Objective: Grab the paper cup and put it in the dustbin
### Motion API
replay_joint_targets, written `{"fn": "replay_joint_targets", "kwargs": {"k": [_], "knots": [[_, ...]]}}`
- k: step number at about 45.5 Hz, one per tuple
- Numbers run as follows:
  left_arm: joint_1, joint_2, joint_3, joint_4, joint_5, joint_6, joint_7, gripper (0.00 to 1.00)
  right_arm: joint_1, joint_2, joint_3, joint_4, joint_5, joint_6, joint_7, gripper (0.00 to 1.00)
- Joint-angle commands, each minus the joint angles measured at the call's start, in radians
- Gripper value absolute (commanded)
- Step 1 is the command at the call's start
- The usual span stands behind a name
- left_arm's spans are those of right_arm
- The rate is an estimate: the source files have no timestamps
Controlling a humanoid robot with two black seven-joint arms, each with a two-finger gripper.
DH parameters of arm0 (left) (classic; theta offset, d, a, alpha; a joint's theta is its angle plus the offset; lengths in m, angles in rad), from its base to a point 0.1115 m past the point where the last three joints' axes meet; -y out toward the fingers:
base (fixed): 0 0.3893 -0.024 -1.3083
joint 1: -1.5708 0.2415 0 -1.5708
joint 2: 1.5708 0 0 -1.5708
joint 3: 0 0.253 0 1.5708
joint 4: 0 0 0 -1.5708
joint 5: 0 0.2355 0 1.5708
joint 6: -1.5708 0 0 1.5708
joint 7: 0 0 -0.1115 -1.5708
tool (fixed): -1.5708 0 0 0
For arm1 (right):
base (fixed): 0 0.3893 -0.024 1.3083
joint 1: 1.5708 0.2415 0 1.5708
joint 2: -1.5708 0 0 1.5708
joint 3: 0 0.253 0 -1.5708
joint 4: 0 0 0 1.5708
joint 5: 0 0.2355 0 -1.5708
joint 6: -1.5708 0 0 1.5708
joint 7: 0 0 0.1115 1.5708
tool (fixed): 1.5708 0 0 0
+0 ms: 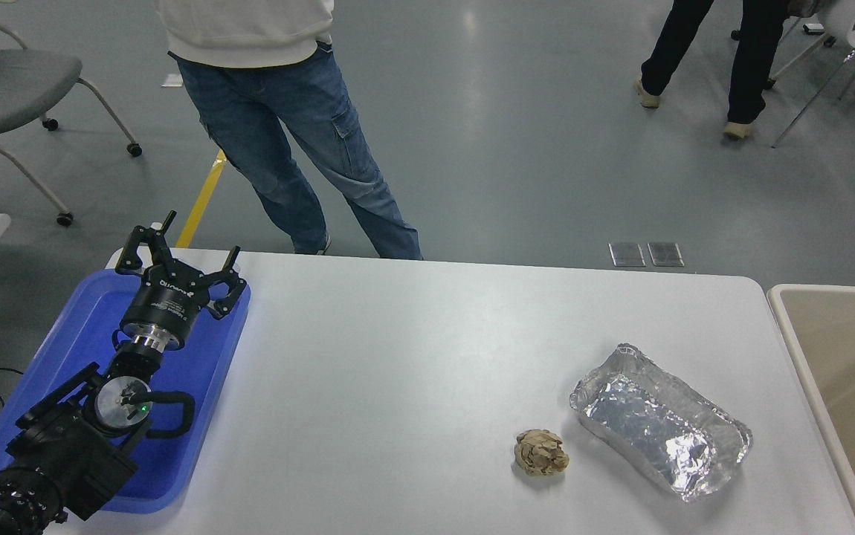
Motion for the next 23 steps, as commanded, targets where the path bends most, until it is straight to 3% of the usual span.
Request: {"fn": "replay_joint_targets", "kwargs": {"k": [1,14,23], "knots": [[0.0,0.0,0.0,0.0,0.0,0.0,0.0,1.0,0.135,0.011,-0.001,0.017,-0.011,0.006,0.0,1.0],[0.0,0.0,0.001,0.0,0.0,0.0,0.0,1.0,0.392,0.065,-0.007,0.146,-0.016,0.042,0.001,1.0],[0.0,0.0,0.001,0.0,0.0,0.0,0.0,1.0,0.555,0.086,-0.088,0.203,-0.111,0.117,0.003,1.0]]}}
